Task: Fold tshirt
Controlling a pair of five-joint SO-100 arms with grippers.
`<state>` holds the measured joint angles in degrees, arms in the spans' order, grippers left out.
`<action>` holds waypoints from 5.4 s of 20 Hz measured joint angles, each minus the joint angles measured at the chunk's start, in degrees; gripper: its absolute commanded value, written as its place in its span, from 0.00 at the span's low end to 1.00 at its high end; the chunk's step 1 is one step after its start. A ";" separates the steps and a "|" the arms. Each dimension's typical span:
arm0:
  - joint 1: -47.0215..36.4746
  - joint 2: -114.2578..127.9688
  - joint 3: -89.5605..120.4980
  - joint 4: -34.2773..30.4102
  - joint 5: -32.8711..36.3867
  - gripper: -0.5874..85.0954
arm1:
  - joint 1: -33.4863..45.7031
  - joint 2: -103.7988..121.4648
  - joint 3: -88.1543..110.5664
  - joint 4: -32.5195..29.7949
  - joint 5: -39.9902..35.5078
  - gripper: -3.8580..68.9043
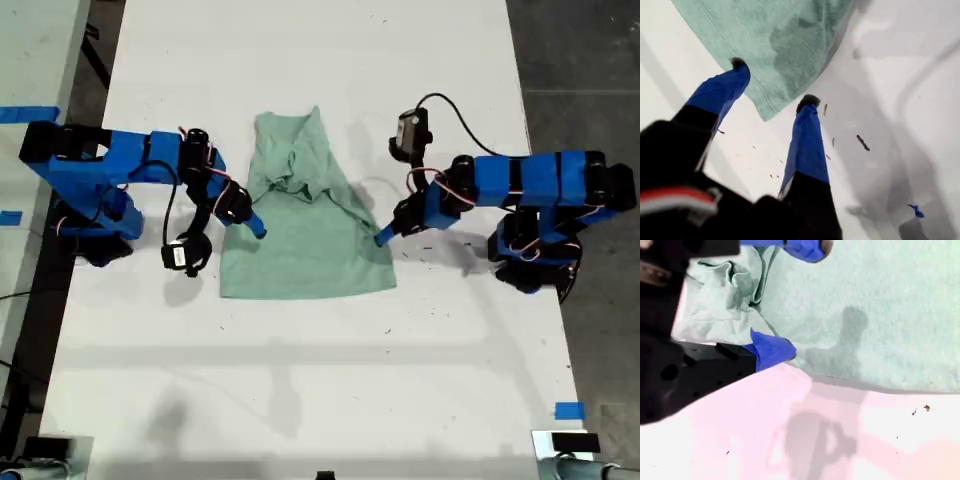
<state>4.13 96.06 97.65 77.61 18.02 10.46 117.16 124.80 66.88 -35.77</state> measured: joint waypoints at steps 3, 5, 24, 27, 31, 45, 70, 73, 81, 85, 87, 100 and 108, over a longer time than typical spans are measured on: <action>0.35 0.00 0.18 -0.26 -0.18 0.28 | -0.09 -3.16 1.93 -4.39 -0.88 0.34; 0.35 0.00 0.26 -0.26 -0.18 0.28 | -0.09 -6.15 2.29 -7.12 -1.23 0.34; 0.26 2.02 1.76 -0.44 -0.18 0.27 | -0.09 -28.04 -12.04 0.00 -2.55 0.02; 0.26 2.02 1.76 -0.70 -0.18 0.27 | -0.79 -28.04 -20.39 7.65 -2.55 0.02; 0.26 2.02 1.76 -1.14 -0.18 0.27 | -2.29 -28.13 -31.73 10.02 0.44 0.02; 0.62 2.02 1.76 -1.05 -0.26 0.28 | -4.57 -57.83 -52.73 -2.99 12.04 0.41; 3.78 -10.02 16.44 -23.47 -12.83 0.15 | -5.45 -26.54 -45.26 18.90 11.87 0.45; 3.87 -6.77 23.20 -28.92 -16.61 0.05 | -5.62 -26.54 -43.33 18.19 11.87 0.45; 3.43 -2.99 22.76 -22.24 -17.49 0.01 | -5.62 -26.54 -41.57 14.85 11.87 0.44; 1.76 -2.11 15.03 -10.55 -17.49 0.01 | -5.80 -26.54 -40.96 13.97 11.87 0.44; 0.35 -2.11 11.25 -4.39 -17.93 0.01 | -5.80 -26.54 -40.96 13.27 11.87 0.44; 0.44 -45.09 -40.96 8.17 -14.15 0.33 | -6.24 -26.54 -39.46 11.95 11.87 0.44; 0.53 -42.63 -42.28 17.49 -13.89 0.36 | -6.94 -24.35 -35.95 11.78 12.57 0.44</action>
<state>4.66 53.44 55.37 95.10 4.13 3.52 92.81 88.86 78.66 -23.20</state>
